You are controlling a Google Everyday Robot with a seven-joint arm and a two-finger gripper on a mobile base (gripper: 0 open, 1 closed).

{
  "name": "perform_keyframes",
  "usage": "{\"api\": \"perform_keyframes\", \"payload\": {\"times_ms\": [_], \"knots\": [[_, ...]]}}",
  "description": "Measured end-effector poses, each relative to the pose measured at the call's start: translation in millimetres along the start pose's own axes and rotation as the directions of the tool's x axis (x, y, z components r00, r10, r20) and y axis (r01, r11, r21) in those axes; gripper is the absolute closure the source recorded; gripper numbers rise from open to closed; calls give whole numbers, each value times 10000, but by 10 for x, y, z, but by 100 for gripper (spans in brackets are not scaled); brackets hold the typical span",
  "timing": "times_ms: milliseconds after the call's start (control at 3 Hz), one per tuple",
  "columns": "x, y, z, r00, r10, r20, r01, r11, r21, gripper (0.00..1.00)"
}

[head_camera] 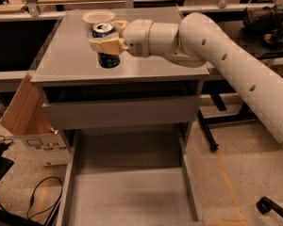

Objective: Place pepsi can into middle drawer

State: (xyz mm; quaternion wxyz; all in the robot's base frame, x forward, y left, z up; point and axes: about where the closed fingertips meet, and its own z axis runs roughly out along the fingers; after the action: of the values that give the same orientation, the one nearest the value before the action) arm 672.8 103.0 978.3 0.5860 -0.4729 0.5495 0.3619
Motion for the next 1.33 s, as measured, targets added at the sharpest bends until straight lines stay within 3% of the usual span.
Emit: {"api": "perform_keyframes", "payload": {"times_ms": [333, 667, 1000, 1333], "knots": [[54, 332, -182, 9991, -371, -181, 373, 9992, 121, 100], [924, 711, -377, 9925, -643, -1035, 673, 9974, 258, 100], [1655, 920, -512, 9910, -346, -1292, 416, 9978, 519, 100], [1647, 919, -509, 9911, -352, -1287, 421, 9978, 514, 100]]}}
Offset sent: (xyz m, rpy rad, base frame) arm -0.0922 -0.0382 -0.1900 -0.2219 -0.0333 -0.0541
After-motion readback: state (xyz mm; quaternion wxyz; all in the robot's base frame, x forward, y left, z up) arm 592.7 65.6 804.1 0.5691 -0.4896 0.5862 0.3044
